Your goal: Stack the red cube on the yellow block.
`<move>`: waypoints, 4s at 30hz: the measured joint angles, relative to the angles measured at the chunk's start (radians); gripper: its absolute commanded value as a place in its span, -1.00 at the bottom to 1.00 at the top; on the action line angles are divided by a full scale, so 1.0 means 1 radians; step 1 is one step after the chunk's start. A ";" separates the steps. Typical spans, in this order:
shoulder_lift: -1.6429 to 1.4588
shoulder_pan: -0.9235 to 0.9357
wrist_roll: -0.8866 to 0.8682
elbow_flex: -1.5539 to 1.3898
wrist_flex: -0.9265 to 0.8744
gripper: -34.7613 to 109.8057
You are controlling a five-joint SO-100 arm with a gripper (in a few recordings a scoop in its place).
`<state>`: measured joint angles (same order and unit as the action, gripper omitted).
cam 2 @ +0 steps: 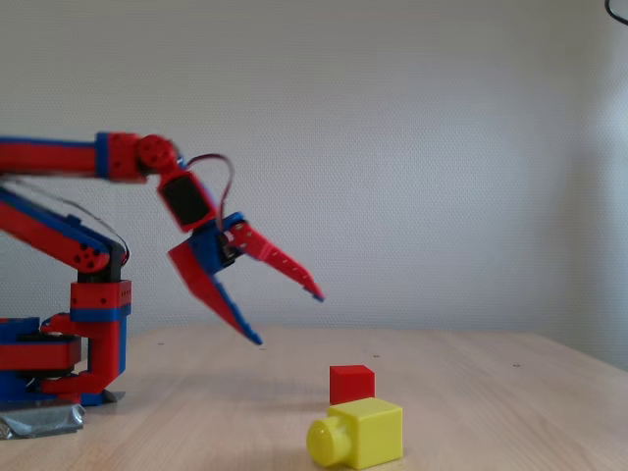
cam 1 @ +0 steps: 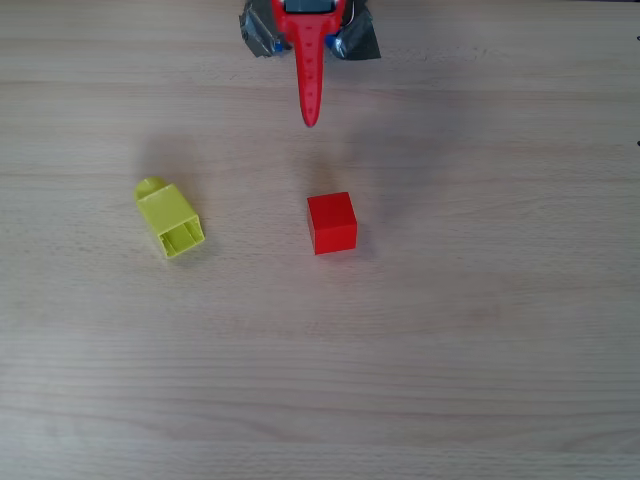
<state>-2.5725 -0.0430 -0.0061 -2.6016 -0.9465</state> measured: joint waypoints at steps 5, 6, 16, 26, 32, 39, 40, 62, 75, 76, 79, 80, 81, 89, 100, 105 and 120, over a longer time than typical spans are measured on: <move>0.242 -0.046 0.017 0.084 0.003 0.04; 0.268 -0.060 0.015 0.086 0.005 0.05; 0.417 -0.083 -0.035 0.098 0.005 0.01; 0.486 -0.049 0.000 0.114 0.040 0.02; 0.575 -0.051 0.000 0.170 0.012 0.03; 0.614 -0.049 0.015 0.187 0.015 0.04; 0.615 -0.049 0.015 0.187 0.012 0.04; 0.630 -0.005 0.015 0.189 0.040 0.07; 0.681 0.064 -0.009 0.365 -0.002 0.07; 0.687 0.060 -0.014 0.380 -0.005 0.07; 0.719 0.064 -0.014 0.400 -0.017 0.07; 0.741 0.067 -0.014 0.400 -0.015 0.07; 0.752 0.067 -0.014 0.400 -0.011 0.07; 0.834 0.129 -0.011 0.466 0.003 0.07; 0.917 0.187 -0.012 0.560 -0.003 0.06; 0.943 0.183 -0.012 0.568 -0.002 0.06; 0.963 0.209 -0.012 0.600 -0.003 0.05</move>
<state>-1.6091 0.1657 -0.0184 -2.0018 -0.9495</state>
